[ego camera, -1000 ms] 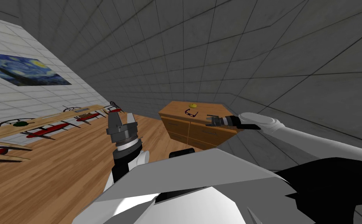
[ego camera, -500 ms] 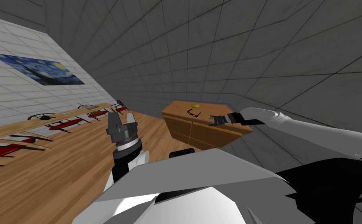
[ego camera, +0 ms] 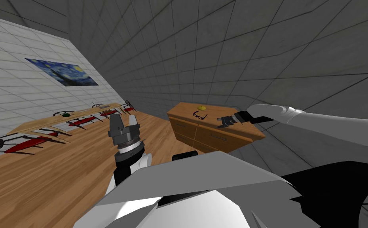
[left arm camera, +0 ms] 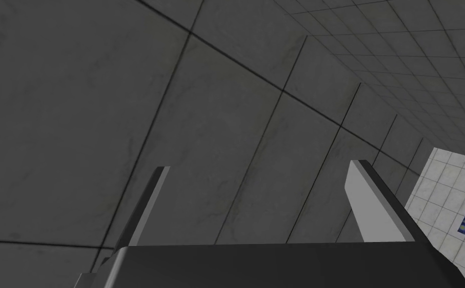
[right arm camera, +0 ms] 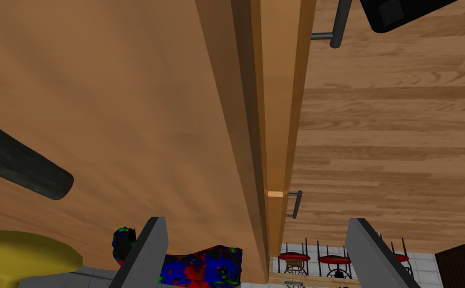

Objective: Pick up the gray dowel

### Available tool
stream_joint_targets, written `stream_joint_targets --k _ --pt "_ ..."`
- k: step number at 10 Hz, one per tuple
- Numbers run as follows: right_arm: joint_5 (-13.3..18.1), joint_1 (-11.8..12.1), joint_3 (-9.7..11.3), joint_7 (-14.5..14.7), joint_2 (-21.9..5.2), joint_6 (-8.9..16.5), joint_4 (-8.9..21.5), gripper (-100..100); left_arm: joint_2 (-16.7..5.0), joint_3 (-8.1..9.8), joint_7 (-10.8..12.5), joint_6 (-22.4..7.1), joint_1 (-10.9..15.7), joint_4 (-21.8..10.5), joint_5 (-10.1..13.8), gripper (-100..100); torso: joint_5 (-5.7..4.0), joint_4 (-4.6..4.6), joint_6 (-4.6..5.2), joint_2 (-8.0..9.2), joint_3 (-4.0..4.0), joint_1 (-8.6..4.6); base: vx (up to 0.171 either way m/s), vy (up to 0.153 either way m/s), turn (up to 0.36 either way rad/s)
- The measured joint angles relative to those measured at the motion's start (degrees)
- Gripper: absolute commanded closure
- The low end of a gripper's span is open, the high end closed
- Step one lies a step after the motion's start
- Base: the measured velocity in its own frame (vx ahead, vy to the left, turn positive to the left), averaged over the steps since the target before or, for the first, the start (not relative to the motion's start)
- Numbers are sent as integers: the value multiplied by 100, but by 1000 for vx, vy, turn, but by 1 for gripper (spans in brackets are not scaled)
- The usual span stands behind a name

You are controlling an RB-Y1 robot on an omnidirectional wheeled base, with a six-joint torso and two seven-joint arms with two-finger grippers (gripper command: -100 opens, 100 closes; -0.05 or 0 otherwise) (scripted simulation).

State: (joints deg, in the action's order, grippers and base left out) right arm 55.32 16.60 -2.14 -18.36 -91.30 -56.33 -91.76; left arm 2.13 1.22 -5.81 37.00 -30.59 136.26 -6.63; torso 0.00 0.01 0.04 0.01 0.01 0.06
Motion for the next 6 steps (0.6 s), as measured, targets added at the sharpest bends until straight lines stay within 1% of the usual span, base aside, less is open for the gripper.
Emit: stream_joint_targets --k 1,2,3,4,5,6 --pt "61 58 -42 -97 -246 -60 55 -100 0 0 0 0 0 0 0 0 1 0 -2 -1 -1 2 2 5 85" --pt "157 -56 85 -160 -361 -79 113 -100 0 0 0 0 0 0 0 0 -1 -1 2 -1 -1 -1 4 8 155" --pt "238 40 78 -204 -572 -98 175 -100 0 0 0 0 0 0 0 0 0 -1 -1 -2 -1 -1 6 1 78" --pt "301 -6 141 -233 -679 -127 237 -100 0 0 0 0 0 0 0 0 -2 -1 2 -2 -1 -4 15 2 130" --pt "367 208 83 -251 -873 -109 265 -100 0 0 0 0 0 0 0 0 -2 -1 0 -5 -3 -4 13 -4 81" --pt "439 35 246 -235 -918 -189 426 -100 0 0 0 0 0 0 0 0 -3 -1 2 -5 -3 -7 5 -4 -8"
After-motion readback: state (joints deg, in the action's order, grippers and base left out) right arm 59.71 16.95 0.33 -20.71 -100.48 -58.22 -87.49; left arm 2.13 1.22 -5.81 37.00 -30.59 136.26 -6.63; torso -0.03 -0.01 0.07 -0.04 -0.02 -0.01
